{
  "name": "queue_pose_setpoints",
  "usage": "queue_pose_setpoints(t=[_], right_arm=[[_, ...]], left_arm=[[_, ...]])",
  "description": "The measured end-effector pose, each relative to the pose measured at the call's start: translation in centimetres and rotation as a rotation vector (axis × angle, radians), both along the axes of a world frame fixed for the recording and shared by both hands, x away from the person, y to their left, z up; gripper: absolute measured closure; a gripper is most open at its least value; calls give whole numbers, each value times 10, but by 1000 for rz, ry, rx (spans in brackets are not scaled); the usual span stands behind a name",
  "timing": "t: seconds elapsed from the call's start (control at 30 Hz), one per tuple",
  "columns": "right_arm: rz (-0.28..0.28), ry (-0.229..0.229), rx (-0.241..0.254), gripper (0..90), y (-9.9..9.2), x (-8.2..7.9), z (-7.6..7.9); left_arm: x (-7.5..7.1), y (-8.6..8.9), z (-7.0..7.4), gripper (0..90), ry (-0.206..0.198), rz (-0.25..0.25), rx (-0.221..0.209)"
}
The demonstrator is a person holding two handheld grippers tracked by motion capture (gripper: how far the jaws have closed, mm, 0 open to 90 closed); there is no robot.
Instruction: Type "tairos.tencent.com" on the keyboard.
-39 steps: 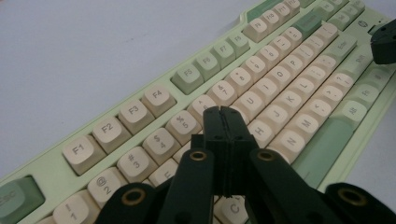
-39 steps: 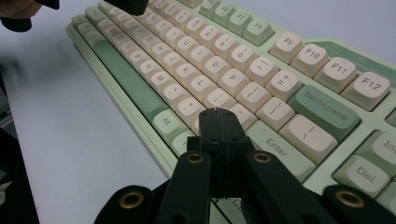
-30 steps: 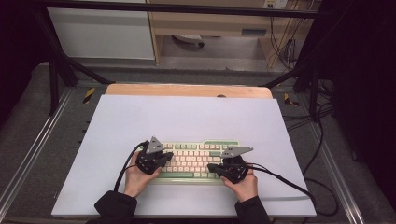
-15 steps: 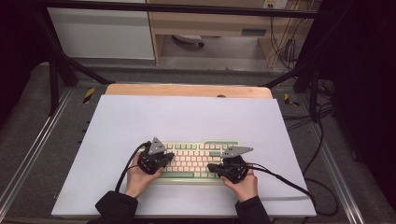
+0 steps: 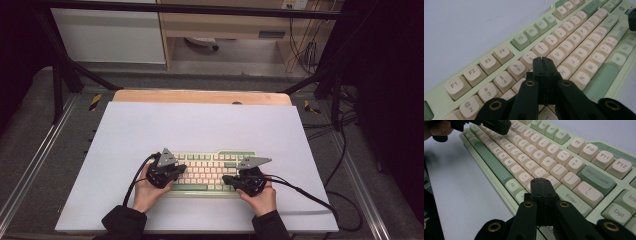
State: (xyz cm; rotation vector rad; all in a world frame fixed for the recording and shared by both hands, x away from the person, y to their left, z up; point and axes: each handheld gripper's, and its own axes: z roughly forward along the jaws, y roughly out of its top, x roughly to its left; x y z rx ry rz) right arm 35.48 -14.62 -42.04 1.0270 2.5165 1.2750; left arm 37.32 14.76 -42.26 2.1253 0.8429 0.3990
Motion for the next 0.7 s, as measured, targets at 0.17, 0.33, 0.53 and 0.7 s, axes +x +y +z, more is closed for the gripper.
queue_pose_setpoints(t=[0.17,0.33,0.53,0.7], right_arm=[[3,-1,0,900,0,0,0],[3,-1,-1,900,0,0,0],[2,1,-1,900,0,0,0],[3,-2,-1,900,0,0,0]], left_arm=[[-3,4,4,897,-2,-9,-5],[-5,10,5,897,-6,-4,-9],[-8,18,6,897,-8,0,-10],[-8,27,6,897,-7,14,-13]])
